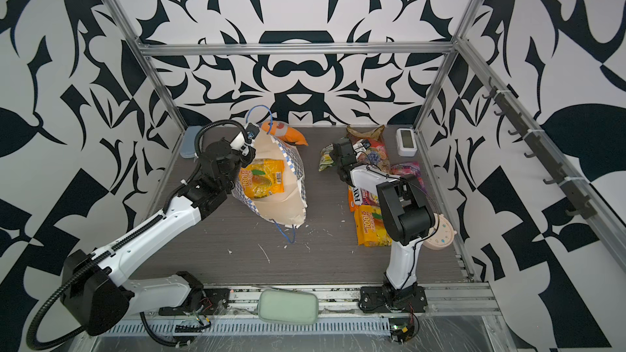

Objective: Take the snacks out of the paper bag
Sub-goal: Place the snack at the top-center of the table.

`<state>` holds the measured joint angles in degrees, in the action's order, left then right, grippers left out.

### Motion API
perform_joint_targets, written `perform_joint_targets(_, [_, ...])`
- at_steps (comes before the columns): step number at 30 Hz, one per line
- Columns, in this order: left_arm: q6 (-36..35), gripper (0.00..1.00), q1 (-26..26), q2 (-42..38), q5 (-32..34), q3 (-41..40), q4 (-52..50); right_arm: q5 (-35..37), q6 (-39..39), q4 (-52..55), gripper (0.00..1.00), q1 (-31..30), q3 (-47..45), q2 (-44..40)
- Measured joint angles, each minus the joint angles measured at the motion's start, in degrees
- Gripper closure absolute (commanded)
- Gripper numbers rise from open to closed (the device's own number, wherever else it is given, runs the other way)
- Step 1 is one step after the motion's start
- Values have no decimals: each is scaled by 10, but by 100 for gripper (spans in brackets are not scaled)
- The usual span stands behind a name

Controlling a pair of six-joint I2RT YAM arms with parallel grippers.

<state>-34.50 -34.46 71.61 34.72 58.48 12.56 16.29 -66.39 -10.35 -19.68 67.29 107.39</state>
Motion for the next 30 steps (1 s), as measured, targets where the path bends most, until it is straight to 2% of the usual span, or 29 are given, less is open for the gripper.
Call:
perform_joint_targets(2, [0,100,0,0,0,0,0,-2,10,5,69,4,0,0])
perform_joint_targets(6, [1,100,0,0,0,0,0,-29,32,35,71,21,24,9])
perform_joint_targets(14, [3,100,0,0,0,0,0,-109,64,83,69,52,93,59])
perform_joint_targets(17, [2,100,0,0,0,0,0,-116,77,105,69,52,100,62])
perform_joint_targets(20, [2,100,0,0,0,0,0,-116,86,116,77,52,99,54])
perform_joint_targets(26, [2,100,0,0,0,0,0,-120,133,123,78,46,99,20])
perform_joint_targets(28, [3,100,0,0,0,0,0,-128,174,159,78,44,142,32])
perform_joint_targets(30, [3,100,0,0,0,0,0,-133,229,233,76,36,254,81])
